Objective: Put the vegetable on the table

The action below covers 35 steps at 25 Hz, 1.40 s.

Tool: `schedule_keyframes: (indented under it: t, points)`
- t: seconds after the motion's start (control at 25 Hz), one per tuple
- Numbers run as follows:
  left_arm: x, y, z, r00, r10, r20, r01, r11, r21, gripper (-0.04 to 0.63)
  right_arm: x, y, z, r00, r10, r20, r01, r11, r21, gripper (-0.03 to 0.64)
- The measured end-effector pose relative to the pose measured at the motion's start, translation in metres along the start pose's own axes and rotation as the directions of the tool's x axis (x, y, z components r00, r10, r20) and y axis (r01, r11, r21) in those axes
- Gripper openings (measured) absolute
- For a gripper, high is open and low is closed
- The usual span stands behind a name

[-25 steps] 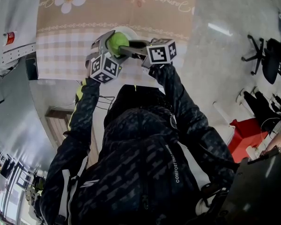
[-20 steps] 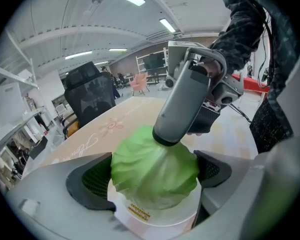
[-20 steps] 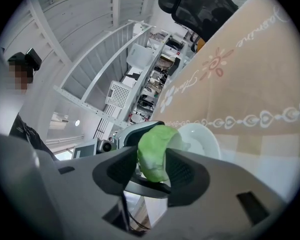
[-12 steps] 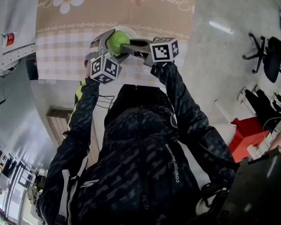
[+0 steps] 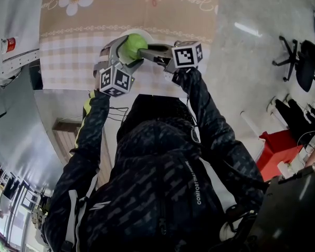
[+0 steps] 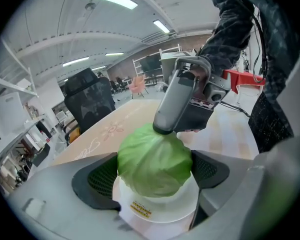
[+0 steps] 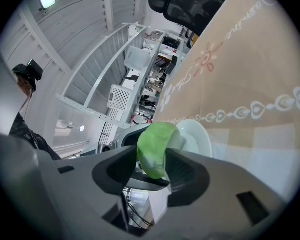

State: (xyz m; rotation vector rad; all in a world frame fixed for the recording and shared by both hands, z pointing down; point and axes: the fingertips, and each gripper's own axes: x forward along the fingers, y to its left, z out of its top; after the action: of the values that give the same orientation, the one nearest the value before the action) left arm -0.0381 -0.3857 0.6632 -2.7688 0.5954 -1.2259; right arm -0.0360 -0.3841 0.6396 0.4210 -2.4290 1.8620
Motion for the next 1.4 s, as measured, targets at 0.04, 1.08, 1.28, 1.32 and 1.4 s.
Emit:
schedule_keyframes:
  t: [0.04,1.08,1.28,1.32,1.4]
  points:
    - [0.0,0.0,0.0,1.0,-0.001,-0.002,0.001,1.0,0.003,0.454,0.0,0.0,0.0,1.0,0.004,0.001,-0.004,1.0,0.003,0.172]
    - [0.009,-0.012,-0.005,0.997,-0.008,-0.077,0.023,0.98,0.199,0.434,-0.005,-0.019,0.002,0.976,-0.218,0.001,0.212,0.946,-0.246,0.149]
    - [0.008,-0.013,-0.005,0.997,0.003,-0.075,0.014,0.977,0.212,0.434,-0.005,-0.023,-0.001,0.958,-0.287,-0.001,0.271,0.909,-0.317,0.146]
    - [0.008,-0.014,-0.006,0.997,0.005,-0.076,0.012,0.976,0.219,0.434,-0.004,-0.024,-0.002,0.956,-0.292,-0.003,0.276,0.906,-0.32,0.146]
    - [0.009,-0.015,-0.007,0.997,0.016,-0.072,0.002,0.971,0.238,0.434,-0.004,-0.025,-0.004,0.954,-0.299,-0.009,0.28,0.903,-0.325,0.149]
